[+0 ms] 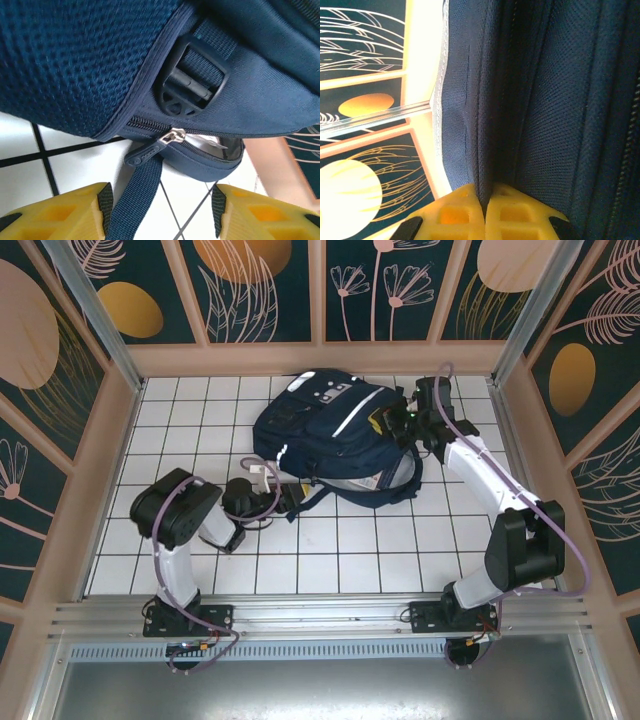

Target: Pack books, pencil case, and school supplies into a backpack

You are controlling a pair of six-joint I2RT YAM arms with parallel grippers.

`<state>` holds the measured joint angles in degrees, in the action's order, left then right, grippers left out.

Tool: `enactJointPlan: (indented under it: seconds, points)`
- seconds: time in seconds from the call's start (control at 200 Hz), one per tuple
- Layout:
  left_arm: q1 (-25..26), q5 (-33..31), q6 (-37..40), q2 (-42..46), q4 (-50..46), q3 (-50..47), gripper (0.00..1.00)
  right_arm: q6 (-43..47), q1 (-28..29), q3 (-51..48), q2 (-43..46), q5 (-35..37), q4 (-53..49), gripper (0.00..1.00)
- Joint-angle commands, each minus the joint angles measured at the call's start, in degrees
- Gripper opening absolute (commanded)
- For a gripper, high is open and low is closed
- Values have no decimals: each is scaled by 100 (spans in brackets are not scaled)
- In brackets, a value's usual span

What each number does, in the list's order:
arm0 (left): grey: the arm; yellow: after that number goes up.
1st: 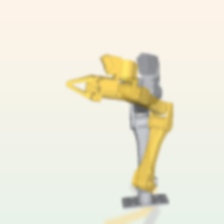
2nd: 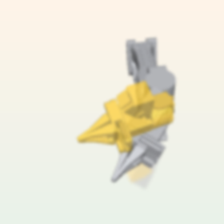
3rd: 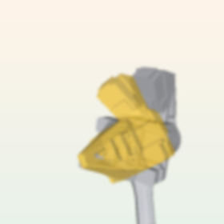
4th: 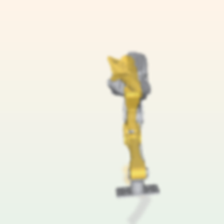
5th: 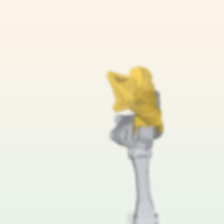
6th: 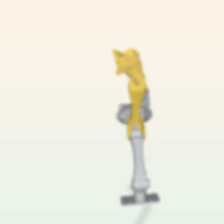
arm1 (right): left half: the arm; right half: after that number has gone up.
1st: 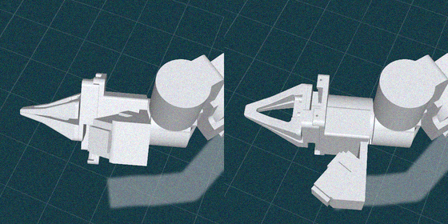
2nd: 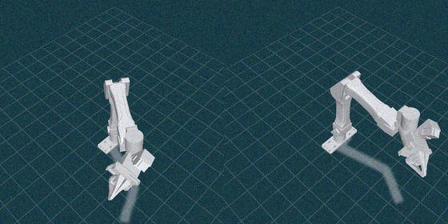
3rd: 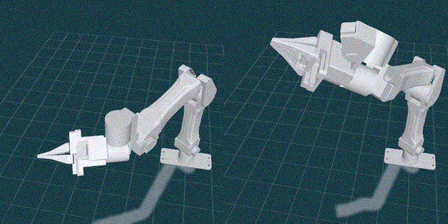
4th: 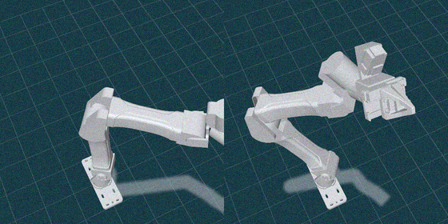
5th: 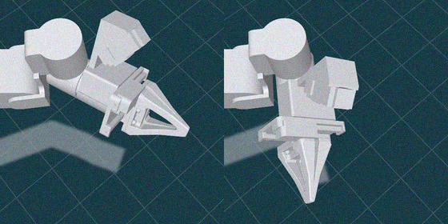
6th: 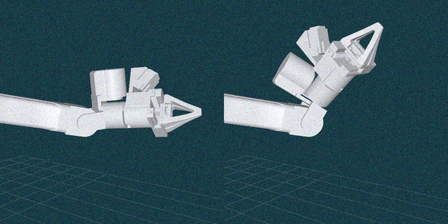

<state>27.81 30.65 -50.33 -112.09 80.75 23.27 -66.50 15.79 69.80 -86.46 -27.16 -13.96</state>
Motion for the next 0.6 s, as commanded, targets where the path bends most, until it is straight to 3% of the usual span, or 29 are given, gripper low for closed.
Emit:
enactJointPlan:
  seconds: [0.0, 0.275, 0.45, 0.596]
  points:
    - [0, 552, -941, -463, 1568, 190, 58, -257, -40, 386, -24, -312, 429, 0]
    - [-4, 532, -1558, -988, 1960, 427, 63, -489, 18, 444, -47, -334, 579, 0]
    - [-4, 420, -1670, -1074, 1668, 542, 73, -630, 47, 473, -31, -330, 676, 0]
    - [2, 382, -1826, -1169, 1592, 642, 74, -755, 86, 485, -39, -343, 776, 0]
